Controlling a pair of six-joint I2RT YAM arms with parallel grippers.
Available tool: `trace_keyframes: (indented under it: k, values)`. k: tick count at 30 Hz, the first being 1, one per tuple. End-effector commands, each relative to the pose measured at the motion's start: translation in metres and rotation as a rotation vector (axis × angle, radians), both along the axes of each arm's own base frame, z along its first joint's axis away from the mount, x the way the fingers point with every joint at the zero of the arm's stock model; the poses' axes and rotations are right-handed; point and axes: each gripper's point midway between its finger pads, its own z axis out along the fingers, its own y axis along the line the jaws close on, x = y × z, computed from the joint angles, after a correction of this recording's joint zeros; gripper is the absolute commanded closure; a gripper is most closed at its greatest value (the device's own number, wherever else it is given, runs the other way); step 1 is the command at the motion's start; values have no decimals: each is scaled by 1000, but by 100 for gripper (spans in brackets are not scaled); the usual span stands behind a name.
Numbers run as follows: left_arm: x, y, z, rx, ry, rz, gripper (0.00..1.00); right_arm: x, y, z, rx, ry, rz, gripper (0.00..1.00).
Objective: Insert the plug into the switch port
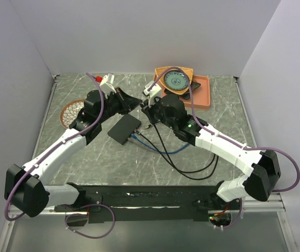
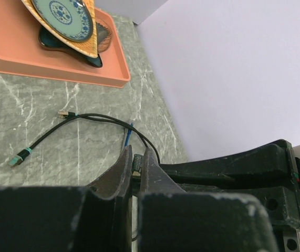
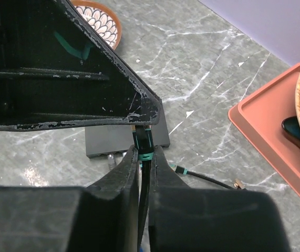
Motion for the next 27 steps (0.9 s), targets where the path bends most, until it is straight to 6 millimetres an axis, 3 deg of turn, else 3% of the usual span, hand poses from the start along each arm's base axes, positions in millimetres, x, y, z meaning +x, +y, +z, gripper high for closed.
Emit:
trace_keyframes:
  k: [1,8,12,15,16,18,24,27]
  values:
    - [2,2,24,-11,-52,10,99,8,-2,43,90,-84,-52,100]
    - [6,2,20,10,-57,23,99,6,-6,38,75,-87,-49,100]
    - [9,4,20,33,-76,29,89,1,-8,31,61,-85,-35,100]
    - [14,9,18,59,-84,56,68,-2,-9,30,56,-85,-23,100]
    - [18,12,17,64,-84,72,49,-3,-10,28,52,-82,-19,100]
    - [19,15,19,62,-91,80,33,-7,-11,22,42,-70,-9,100]
    - [23,29,18,60,-105,119,3,-16,-19,9,6,-49,4,100]
    - [27,43,15,81,-104,163,1,-21,-26,4,-5,-43,3,100]
